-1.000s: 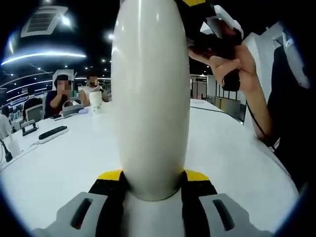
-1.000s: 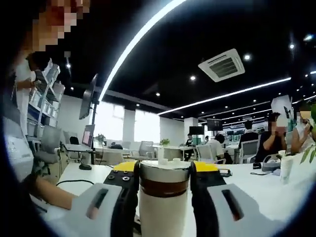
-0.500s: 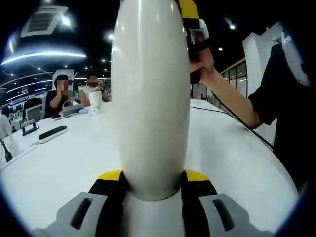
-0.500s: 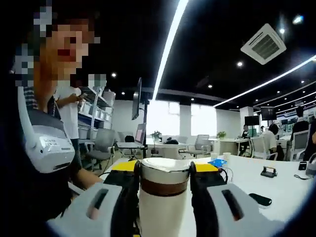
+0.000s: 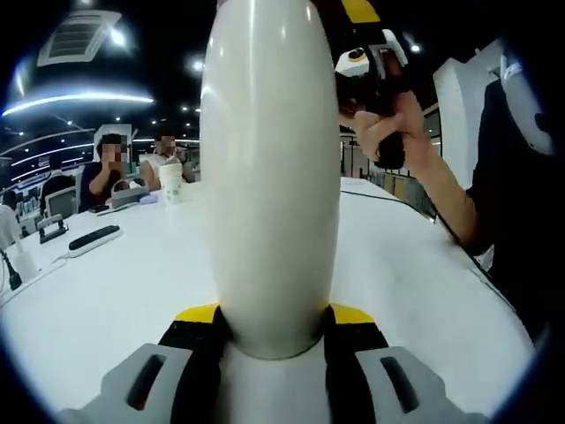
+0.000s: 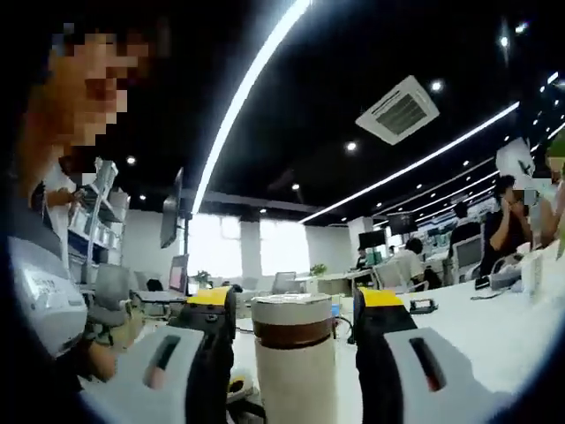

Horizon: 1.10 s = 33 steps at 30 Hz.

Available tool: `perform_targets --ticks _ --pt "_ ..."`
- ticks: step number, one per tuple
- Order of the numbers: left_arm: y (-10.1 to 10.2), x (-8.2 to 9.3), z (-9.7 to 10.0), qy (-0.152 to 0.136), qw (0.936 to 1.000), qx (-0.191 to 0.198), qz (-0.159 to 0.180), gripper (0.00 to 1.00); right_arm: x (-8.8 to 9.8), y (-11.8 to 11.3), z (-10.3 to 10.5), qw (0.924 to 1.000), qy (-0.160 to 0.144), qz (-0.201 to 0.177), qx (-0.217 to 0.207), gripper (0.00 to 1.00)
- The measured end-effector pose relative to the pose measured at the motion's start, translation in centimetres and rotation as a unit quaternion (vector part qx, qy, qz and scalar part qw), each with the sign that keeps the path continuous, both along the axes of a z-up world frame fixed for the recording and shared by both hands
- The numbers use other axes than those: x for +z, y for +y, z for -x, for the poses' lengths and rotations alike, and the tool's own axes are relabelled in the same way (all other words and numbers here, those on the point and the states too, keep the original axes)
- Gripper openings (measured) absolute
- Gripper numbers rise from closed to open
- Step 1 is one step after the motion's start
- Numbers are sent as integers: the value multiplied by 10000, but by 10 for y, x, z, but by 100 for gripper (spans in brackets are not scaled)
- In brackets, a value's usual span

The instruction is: Grasp the water cup twist off the cup lid place the cup lid on the table

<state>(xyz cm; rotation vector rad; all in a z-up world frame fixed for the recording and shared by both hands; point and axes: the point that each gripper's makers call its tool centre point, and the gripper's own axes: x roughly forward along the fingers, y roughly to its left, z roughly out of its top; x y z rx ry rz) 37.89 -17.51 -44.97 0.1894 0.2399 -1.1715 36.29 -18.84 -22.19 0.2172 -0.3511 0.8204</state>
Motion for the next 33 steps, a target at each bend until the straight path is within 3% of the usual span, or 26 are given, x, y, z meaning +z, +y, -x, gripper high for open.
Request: perform_targets --ticks 2,6,12,15,19,22,26,30,33 --pt "0 0 1 -3 10000 6 -1 46 8 0 3 9997 -56 -32 -239 54" --pt "-2 0 2 -6 10000 15 -4 46 13 9 -1 9984 -97 262 -488 53" --pt "-2 1 2 -8 10000 27 -6 46 -4 28 -17 9967 132 649 -472 52" --pt "-2 1 2 -8 10000 31 -5 46 -10 31 -20 9963 231 756 -324 46" --pt "-1 0 1 -5 10000 39 -4 46 -8 30 -19 9953 92 942 -214 46" --pt "-1 0 1 -4 10000 35 -2 46 -8 31 -17 9960 184 756 445 45" --pt "-1 0 1 2 10000 35 -2 46 -8 28 -16 9879 106 630 1417 45" --pt "0 0 1 7 10000 30 -1 46 -9 32 -14 9727 93 803 2177 45" --pt "-1 0 1 10 10000 29 -1 46 -9 33 -12 9552 25 934 2809 45"
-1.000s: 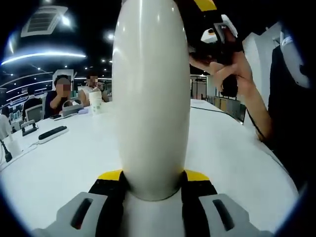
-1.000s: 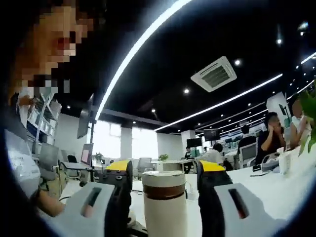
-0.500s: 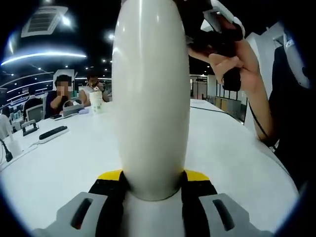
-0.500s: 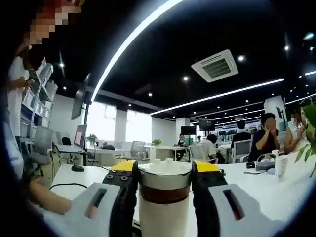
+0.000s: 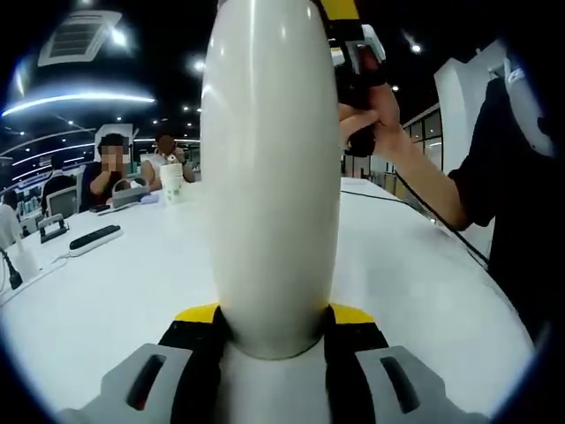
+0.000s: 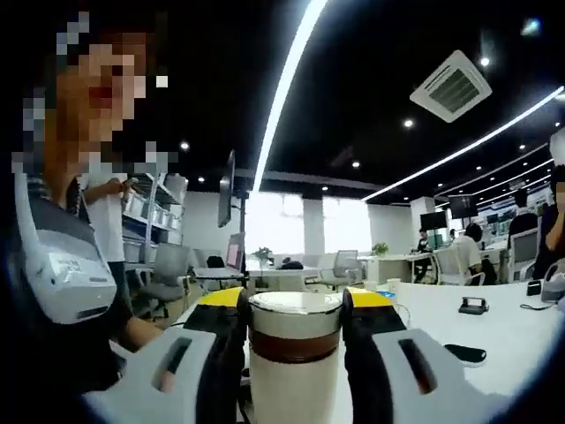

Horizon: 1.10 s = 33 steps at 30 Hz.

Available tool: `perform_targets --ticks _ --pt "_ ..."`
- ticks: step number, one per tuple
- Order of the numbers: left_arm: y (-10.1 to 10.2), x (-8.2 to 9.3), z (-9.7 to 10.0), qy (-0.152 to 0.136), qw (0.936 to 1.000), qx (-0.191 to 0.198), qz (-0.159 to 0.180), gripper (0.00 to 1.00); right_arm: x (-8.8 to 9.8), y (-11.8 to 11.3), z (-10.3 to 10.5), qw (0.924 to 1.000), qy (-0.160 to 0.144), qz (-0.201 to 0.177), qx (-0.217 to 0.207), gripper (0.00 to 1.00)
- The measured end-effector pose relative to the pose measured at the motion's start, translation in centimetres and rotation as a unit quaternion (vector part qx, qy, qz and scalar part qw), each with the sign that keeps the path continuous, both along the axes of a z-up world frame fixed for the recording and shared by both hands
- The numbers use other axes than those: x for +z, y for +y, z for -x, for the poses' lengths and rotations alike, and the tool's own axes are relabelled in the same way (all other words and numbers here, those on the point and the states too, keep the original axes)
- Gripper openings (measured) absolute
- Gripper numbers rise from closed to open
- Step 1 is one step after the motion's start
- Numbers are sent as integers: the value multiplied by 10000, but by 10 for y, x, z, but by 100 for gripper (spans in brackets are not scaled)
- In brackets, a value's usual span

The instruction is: Grasp the water cup twist off the cup lid place the cup lid on the table

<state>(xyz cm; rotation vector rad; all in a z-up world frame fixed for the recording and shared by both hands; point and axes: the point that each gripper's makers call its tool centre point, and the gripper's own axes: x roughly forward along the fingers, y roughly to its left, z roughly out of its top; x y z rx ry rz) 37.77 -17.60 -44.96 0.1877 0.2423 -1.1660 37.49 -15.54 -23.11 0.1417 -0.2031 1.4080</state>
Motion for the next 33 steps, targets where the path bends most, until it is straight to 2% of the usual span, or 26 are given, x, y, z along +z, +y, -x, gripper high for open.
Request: perform_targets --ticks 2,5,7,9,10,12,14,16,18,20,24,27,30,33 --pt "0 0 0 -2 10000 -1 1 46 -1 -1 0 9994 144 26 306 45" --pt "-1 0 1 1 10000 -6 3 46 0 1 2 9994 -43 125 320 45" --pt "-1 0 1 3 10000 -10 5 46 -1 1 2 9997 -31 133 181 46" --pt "-1 1 1 4 10000 -11 7 46 0 0 -1 9998 45 58 -165 46" --pt "-2 1 2 5 10000 -10 8 46 0 -1 -1 9993 -29 40 -357 46" --pt "-2 1 2 3 10000 -13 10 46 4 -5 -3 9959 -33 -126 -897 47" --pt "-1 0 1 -4 10000 -22 15 46 7 -10 -2 9894 -94 -281 -1423 52" --pt "-1 0 0 -3 10000 -25 21 46 7 -12 3 9843 -107 -319 -1734 57" --pt "0 0 -1 -5 10000 -28 25 46 9 -16 4 9746 -252 -324 -2204 58" --pt "0 0 -1 -11 10000 -26 30 47 13 -20 4 9676 -197 -423 -2480 58" --pt "1 -1 -2 -13 10000 -11 38 47 20 -15 7 9646 -213 -522 -2576 57" --pt "1 -1 -3 -10 10000 -6 38 47 11 -9 1 9621 -252 -213 -2708 57" --pt "-1 0 -1 -12 10000 -3 36 47 6 -5 -2 9621 -234 -130 -2715 55" --pt "-1 -1 -1 -10 10000 -2 36 47 -3 -3 -6 9633 -73 -44 -2683 49"
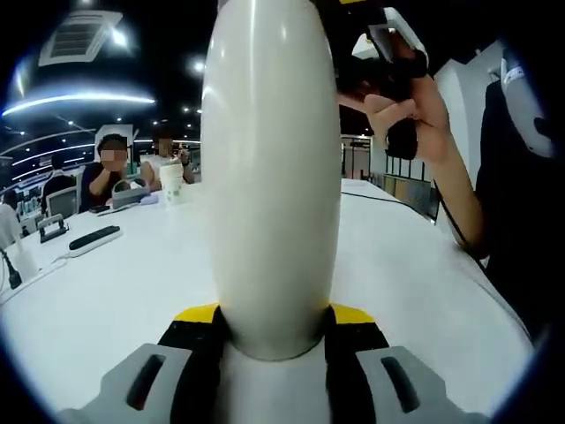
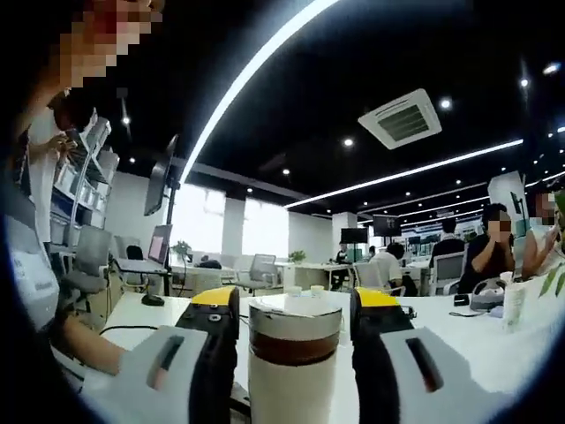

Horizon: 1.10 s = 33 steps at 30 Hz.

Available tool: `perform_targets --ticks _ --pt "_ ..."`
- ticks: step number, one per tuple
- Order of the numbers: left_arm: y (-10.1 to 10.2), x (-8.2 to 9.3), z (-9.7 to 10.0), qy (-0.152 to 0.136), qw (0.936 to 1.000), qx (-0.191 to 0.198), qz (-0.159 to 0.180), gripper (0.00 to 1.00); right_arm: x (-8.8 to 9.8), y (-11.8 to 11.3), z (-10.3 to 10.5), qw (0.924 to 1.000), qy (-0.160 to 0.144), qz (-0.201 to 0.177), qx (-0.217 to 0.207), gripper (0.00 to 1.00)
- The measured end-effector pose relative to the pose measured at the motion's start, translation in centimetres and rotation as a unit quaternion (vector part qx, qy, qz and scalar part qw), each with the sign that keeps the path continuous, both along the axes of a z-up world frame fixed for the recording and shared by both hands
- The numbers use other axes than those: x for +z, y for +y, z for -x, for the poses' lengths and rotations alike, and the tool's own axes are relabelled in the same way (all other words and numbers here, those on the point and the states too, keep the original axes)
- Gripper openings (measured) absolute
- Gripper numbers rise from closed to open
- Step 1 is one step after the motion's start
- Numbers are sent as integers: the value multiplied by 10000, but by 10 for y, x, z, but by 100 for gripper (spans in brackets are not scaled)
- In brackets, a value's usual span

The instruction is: Grasp the water cup twist off the cup lid place the cup lid on the table

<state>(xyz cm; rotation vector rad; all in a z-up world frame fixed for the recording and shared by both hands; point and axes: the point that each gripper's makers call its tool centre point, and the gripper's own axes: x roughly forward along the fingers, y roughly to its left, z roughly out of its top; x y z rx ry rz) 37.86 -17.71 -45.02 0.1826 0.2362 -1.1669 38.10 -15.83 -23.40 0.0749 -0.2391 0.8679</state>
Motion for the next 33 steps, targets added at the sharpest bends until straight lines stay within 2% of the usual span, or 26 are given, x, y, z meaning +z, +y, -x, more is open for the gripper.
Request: perform_targets --ticks 2,6,11,16,19,20,23,25,26,28,31,33 --pt "0 0 1 6 10000 7 0 47 -4 0 -1 9999 109 -34 89 46" --pt "0 1 2 1 10000 8 0 47 -3 2 0 9995 17 13 311 46" --pt "1 1 1 15 10000 15 0 47 -3 5 0 9927 244 -45 1176 45" --pt "1 1 1 25 10000 18 0 47 -4 7 3 9755 200 195 2184 45" --pt "1 1 0 26 10000 16 2 46 -4 5 2 9606 514 114 2729 45" --pt "1 1 0 26 10000 15 2 46 -5 5 2 9561 511 125 2883 45" --pt "1 1 0 34 10000 13 3 46 -5 5 3 9560 466 194 2889 45" --pt "1 1 1 45 10000 11 3 46 -4 5 4 9613 186 315 2731 46" --pt "1 1 1 50 10000 10 3 46 -3 4 5 9659 3 335 2566 46" --pt "0 1 1 56 10000 7 3 46 8 -2 3 9803 -268 14 1955 50" --pt "0 1 2 55 10000 9 1 46 17 -7 13 9891 -475 -153 1382 62" --pt "0 0 2 57 10000 9 1 46 20 -11 17 9947 -601 -187 815 61"
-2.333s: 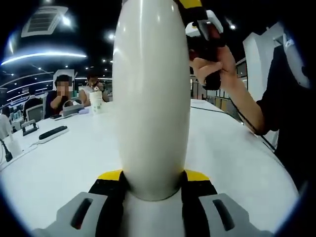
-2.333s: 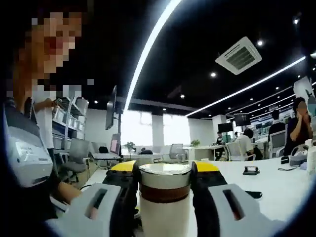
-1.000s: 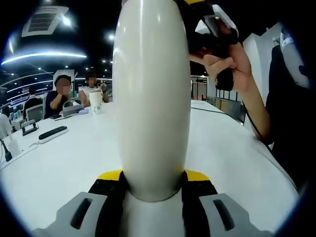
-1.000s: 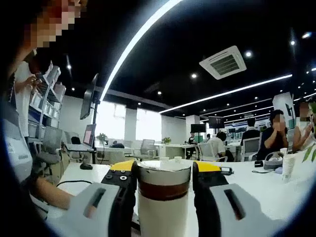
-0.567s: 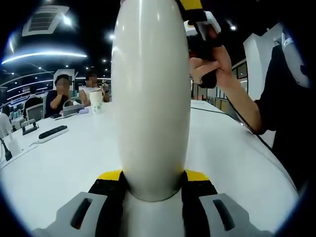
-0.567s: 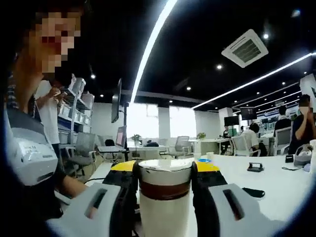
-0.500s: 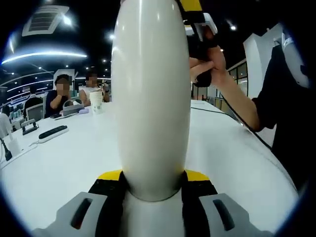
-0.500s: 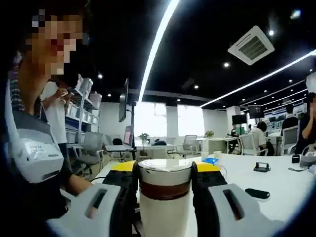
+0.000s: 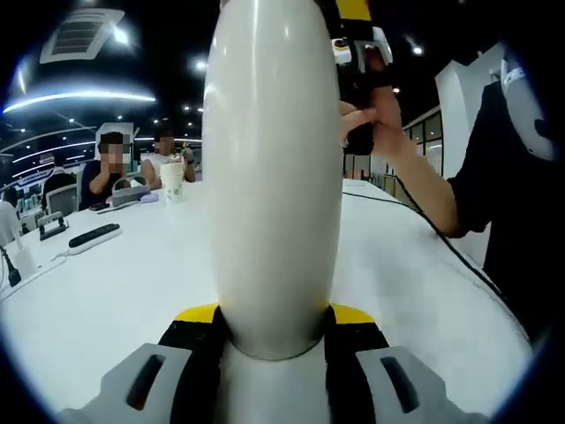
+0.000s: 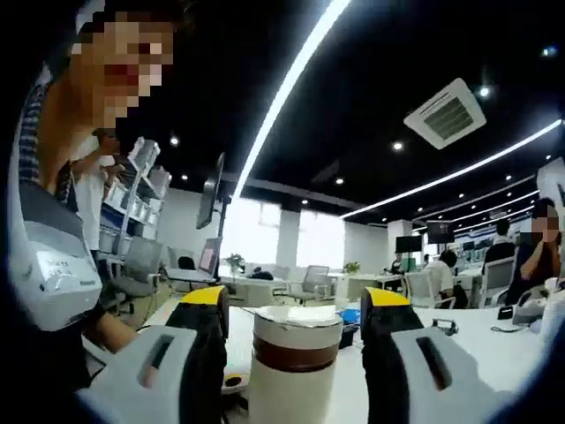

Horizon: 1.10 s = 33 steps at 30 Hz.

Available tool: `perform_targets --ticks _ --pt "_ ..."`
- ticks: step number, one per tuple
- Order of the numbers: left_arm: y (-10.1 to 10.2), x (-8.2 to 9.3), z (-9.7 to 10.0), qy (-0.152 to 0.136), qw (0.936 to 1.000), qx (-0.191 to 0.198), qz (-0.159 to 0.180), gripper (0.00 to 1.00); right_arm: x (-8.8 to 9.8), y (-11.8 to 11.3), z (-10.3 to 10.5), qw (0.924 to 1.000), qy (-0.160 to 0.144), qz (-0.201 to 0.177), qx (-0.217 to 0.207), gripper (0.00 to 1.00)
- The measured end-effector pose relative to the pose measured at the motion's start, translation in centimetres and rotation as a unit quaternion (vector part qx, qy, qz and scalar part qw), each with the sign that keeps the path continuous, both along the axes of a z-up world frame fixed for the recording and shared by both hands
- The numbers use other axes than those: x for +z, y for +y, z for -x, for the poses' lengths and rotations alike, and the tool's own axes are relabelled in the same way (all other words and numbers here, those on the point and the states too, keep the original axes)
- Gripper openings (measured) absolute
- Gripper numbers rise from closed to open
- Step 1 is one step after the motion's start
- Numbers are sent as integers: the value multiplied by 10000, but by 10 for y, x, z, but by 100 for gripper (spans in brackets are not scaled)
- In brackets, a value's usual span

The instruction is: Grasp the water cup twist off the cup lid place the cup lid on the table

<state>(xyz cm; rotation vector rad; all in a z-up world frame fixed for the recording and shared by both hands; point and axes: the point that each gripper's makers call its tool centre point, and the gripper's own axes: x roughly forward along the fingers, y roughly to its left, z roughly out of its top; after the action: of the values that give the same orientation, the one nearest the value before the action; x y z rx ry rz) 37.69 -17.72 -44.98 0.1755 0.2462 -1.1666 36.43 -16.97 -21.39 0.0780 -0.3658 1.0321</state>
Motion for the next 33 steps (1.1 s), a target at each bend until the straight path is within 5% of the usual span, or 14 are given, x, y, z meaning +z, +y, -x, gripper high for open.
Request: perform_targets --ticks 5,8,12,18,22,26,30,33 --pt "0 -1 -1 -4 10000 2 0 47 -9 -2 -2 9942 158 -33 -1061 52" --pt "1 -1 -2 -5 10000 8 -2 47 -7 3 -3 9947 191 -283 -966 51" --pt "1 -2 -2 -7 10000 13 -4 47 -16 8 -16 9928 255 -16 -1172 48" --pt "4 -2 -5 -1 10000 21 -2 47 -18 12 -16 9957 290 -36 -884 45" --pt "4 -2 -5 -3 10000 17 -3 47 -19 11 -14 9983 395 12 -431 45" --pt "4 -2 -5 -2 10000 17 -5 47 -20 14 -12 9980 391 202 453 45" --pt "3 -2 -4 -7 10000 24 -5 46 -20 14 -11 9821 697 187 1739 45" --pt "2 -2 -3 -3 10000 15 -4 46 -20 12 -10 9691 617 283 2373 45"
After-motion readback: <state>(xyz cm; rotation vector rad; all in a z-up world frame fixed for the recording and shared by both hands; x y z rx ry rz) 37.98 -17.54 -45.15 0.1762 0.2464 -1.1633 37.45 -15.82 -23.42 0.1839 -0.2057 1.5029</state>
